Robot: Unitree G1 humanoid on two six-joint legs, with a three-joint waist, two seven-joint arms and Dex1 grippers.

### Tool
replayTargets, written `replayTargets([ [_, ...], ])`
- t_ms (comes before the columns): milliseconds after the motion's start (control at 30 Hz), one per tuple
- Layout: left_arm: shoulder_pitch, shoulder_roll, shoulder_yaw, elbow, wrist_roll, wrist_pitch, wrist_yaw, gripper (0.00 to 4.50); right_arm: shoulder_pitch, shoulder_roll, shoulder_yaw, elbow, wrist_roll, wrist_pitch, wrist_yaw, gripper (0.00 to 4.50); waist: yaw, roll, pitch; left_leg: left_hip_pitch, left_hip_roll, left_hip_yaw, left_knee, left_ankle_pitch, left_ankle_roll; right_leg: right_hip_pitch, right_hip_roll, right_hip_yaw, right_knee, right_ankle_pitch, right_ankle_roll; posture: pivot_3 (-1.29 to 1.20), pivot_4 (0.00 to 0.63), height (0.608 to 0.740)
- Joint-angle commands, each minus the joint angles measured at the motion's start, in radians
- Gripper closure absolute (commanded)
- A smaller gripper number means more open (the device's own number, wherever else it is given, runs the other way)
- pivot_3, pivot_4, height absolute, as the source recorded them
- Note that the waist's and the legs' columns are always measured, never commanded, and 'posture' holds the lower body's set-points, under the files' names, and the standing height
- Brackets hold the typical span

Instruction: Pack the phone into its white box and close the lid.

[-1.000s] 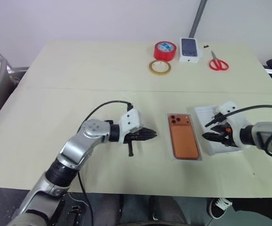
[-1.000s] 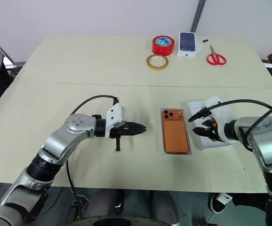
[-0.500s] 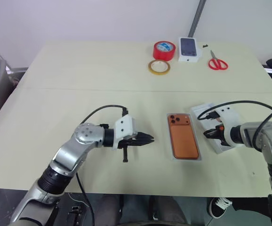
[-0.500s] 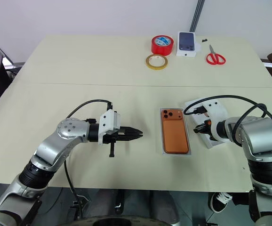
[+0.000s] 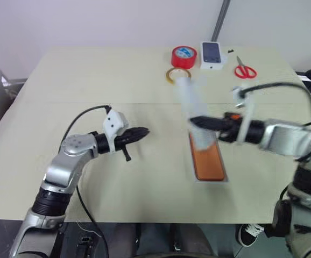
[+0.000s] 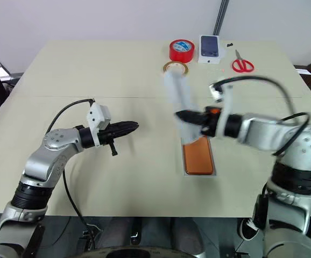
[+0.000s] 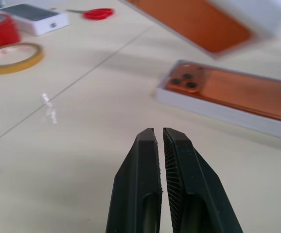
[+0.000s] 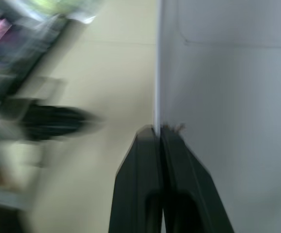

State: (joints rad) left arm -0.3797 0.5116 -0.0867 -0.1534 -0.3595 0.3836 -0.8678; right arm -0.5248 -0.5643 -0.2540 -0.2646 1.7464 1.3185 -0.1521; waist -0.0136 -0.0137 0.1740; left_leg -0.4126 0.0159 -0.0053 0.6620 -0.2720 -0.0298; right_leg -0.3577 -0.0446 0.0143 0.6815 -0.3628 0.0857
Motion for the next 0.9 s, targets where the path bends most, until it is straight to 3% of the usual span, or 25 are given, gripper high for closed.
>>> replayTargets([
  [33,-0.023,0.002,0.015,-0.016,0.003,-0.031,-0.002,4.2,0.1,0.081,0.135,-0.137,0.226,-0.25,-0.253,4.47,-0.003,0.0,0.0,-0.001,0.0,0.0,0.001,0.0,0.0,0.0,0.0,0.0,0.0,0.0,0.0,0.0,0.15,0.74],
  [233,-0.04,-0.04,-0.03,-0.03,0.016,-0.025,0.014,4.2,0.259,0.141,0.204,-0.227,0.226,-0.407,-0.437,4.47,0.001,0.0,0.0,-0.004,-0.001,0.0,0.003,0.0,0.0,-0.003,-0.001,0.0,0.001,0.0,0.001,0.0,0.15,0.74],
  [367,-0.045,-0.083,-0.094,-0.038,0.032,-0.015,0.012,4.2,0.27,0.081,0.188,-0.219,0.226,-0.405,-0.441,3.21,-0.001,0.001,0.0,-0.004,-0.001,0.0,0.003,0.0,0.0,-0.004,0.0,0.001,0.001,0.0,0.001,0.0,0.15,0.74],
  [500,-0.074,-0.128,-0.169,-0.002,0.06,0.004,0.005,4.2,0.212,-0.043,0.15,-0.191,0.226,-0.374,-0.384,1.11,0.0,0.0,0.0,-0.004,-0.001,0.0,0.003,0.0,0.0,-0.004,0.0,0.001,0.001,0.0,0.001,0.0,0.15,0.74],
  [733,-0.167,-0.235,-0.276,0.107,0.121,-0.012,0.001,4.2,0.104,-0.374,0.086,-0.059,0.226,-0.276,-0.277,1.11,0.006,0.001,0.0,-0.005,-0.001,0.0,0.003,0.0,0.001,-0.004,0.0,0.001,0.0,0.0,0.001,0.0,0.15,0.74],
  [800,-0.184,-0.266,-0.295,0.132,0.132,-0.018,-0.004,4.2,0.102,-0.452,0.092,-0.035,0.165,-0.248,-0.241,1.6,0.006,0.001,0.0,-0.006,-0.001,0.0,0.003,0.0,0.001,-0.004,0.0,0.001,0.0,0.0,0.001,0.0,0.15,0.74],
  [900,-0.189,-0.287,-0.308,0.149,0.144,-0.023,-0.009,4.2,0.111,-0.531,0.114,-0.059,-0.013,-0.206,-0.142,2.94,0.001,0.001,0.0,-0.006,-0.001,0.0,0.003,0.0,0.001,-0.004,0.0,0.001,0.0,0.0,0.001,0.0,0.15,0.74],
])
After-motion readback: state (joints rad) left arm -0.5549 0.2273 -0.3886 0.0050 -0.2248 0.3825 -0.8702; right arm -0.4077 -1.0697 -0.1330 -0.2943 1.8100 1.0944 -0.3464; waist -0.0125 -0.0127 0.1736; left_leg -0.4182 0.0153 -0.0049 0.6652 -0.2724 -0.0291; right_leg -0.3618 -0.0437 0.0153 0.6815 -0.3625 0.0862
